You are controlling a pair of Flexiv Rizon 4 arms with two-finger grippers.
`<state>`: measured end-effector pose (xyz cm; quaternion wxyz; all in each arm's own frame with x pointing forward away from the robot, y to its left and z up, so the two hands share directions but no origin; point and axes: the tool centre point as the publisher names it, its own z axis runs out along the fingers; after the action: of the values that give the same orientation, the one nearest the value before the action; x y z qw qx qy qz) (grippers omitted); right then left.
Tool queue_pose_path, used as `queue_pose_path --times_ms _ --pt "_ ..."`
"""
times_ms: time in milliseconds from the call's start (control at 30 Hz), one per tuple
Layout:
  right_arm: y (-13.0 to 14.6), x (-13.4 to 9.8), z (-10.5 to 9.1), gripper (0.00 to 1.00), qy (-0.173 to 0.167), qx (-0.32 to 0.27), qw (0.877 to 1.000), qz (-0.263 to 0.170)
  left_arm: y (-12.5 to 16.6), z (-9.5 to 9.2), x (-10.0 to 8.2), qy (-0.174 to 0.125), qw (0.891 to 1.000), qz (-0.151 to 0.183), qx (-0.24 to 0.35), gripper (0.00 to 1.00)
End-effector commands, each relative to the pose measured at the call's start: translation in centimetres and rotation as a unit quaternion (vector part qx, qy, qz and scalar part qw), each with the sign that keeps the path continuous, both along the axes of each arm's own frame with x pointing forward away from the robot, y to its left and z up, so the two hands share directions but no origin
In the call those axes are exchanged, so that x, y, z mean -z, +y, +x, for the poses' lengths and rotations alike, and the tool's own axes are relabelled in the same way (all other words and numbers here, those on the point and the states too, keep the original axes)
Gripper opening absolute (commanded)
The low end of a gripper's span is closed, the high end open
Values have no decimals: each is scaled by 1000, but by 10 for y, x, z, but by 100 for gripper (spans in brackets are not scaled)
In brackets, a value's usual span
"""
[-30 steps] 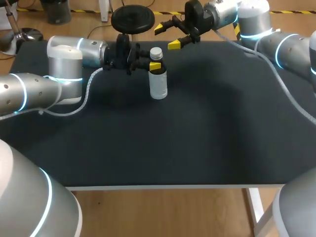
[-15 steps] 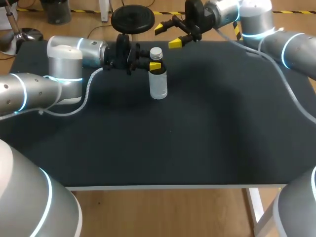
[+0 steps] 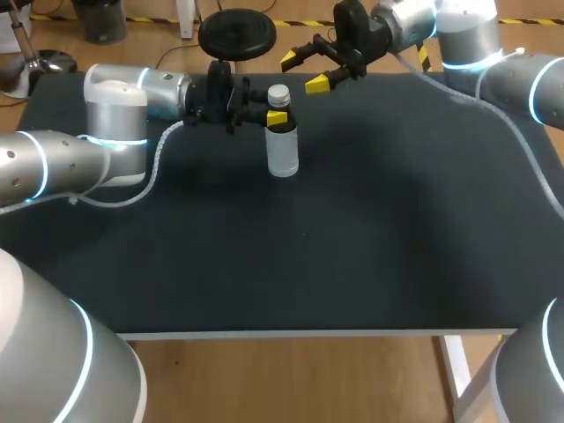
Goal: Unscrew the bottle cap
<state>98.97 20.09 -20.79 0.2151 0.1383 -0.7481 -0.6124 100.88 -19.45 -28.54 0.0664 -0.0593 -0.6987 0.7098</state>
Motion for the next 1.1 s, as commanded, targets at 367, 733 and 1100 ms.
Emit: queue_pose_path --times_ms 367,733,1100 --pt "-6 -5 0 100 -133 622 769 -65 0 1 0 0 1000 0 1 0" --pt "-1 -5 11 100 -133 625 766 -66 0 1 0 0 1000 0 1 0" --pt "3 -2 16 100 -127 621 770 -74 0 1 0 0 1000 0 1 0"
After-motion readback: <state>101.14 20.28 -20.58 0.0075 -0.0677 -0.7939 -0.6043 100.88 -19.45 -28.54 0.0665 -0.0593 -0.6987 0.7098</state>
